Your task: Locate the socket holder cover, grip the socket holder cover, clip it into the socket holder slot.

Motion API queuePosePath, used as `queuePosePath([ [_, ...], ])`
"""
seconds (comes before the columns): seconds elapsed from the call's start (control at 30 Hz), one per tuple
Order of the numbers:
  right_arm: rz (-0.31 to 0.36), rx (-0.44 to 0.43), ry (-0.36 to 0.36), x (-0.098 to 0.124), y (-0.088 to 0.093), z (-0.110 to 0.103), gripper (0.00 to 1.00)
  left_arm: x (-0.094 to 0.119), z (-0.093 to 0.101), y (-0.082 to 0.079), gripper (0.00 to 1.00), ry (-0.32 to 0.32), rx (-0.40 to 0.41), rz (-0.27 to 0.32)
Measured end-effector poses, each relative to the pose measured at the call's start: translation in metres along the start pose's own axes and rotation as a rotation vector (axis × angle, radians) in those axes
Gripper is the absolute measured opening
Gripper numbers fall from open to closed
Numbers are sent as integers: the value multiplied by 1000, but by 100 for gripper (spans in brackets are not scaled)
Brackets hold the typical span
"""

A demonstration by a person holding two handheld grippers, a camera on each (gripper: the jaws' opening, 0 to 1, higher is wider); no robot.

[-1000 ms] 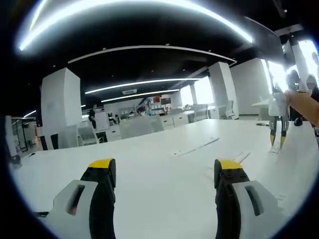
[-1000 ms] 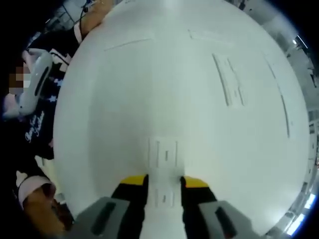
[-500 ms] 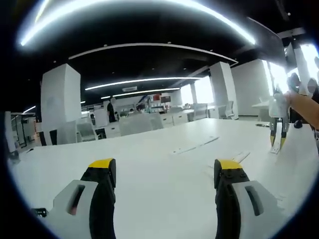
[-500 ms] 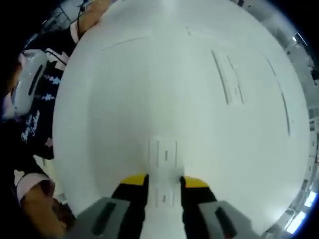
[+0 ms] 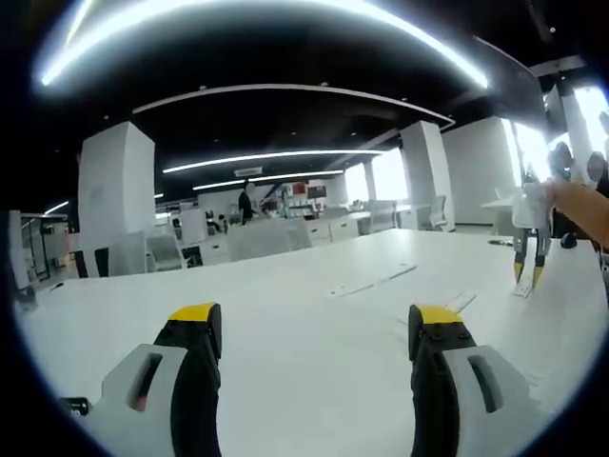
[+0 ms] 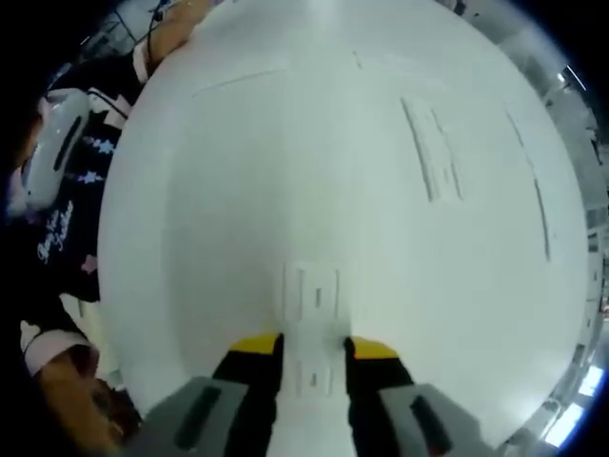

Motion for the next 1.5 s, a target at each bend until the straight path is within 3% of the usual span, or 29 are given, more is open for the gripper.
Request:
queuePosePath([
  [0.77,-11,0,33,16,1,9,27,2,3,0,79,7,0,1],
  [0.97,-62,6,45,19,1,12,26,2,5,1,80,15,-1,4],
  [1.5,-34,-7,77,34,-7,38,26,-1,3,3,80,21,8,-11],
])
Point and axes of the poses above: the point that each gripper's makers call its tool centre point, and the gripper's own axes: x roughly backward along the fingers, z roughly to its right, y roughly out of its underside, the point moved 5 cm from there along x, roughly backward along the fingers, and after that the axes turned 2 degrees about -y, right-handed, at the moved point
